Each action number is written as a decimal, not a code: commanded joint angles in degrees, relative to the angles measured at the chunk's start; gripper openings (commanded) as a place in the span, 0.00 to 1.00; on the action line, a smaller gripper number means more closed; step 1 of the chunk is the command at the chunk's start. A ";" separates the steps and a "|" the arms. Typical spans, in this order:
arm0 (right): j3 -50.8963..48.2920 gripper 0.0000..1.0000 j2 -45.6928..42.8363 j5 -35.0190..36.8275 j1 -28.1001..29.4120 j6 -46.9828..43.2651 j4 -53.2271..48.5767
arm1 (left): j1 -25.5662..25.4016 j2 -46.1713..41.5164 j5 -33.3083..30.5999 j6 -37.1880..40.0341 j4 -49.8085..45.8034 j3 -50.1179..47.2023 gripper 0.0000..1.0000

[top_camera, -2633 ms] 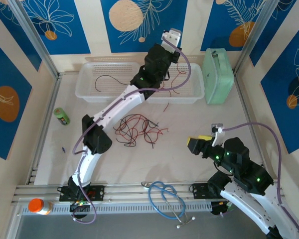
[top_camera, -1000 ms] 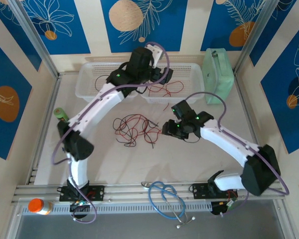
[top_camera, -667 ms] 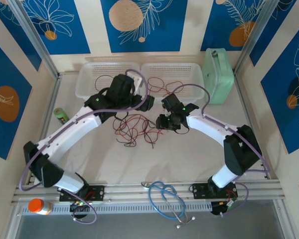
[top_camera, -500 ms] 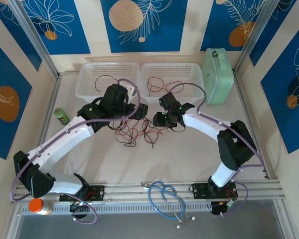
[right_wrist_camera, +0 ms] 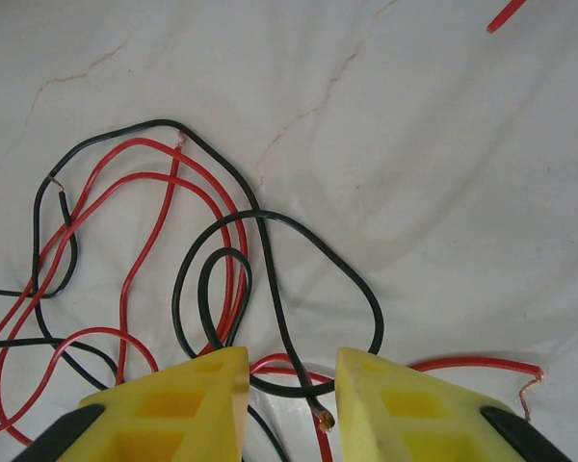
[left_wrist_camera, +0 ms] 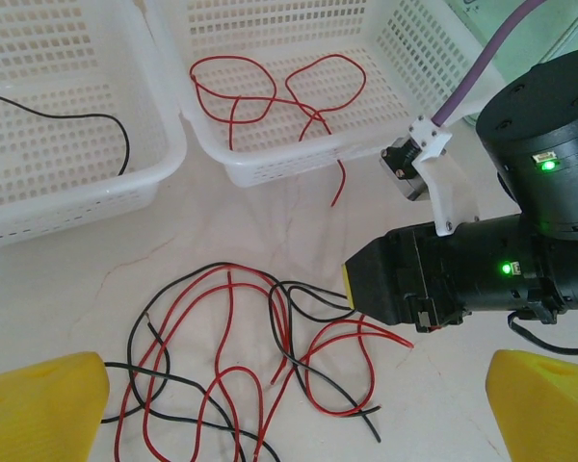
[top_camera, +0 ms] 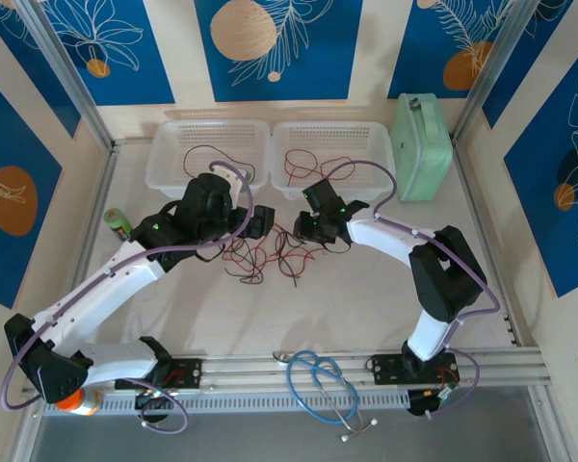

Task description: Untangle the cables

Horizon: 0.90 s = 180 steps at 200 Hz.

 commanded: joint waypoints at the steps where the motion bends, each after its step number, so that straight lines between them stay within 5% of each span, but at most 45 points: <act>1: -0.42 0.30 1.05 0.92 0.83 1.38 0.25 | -0.30 -1.13 -0.63 -1.02 0.92 -0.49 1.00; 55: -2.17 0.28 0.53 2.37 1.60 2.29 -0.64 | -0.23 -1.68 -0.89 -0.96 1.01 -0.81 1.00; 180: -0.71 0.00 -1.99 3.38 2.13 -0.25 -0.75 | -0.30 -3.06 -0.40 -0.59 0.96 -1.63 1.00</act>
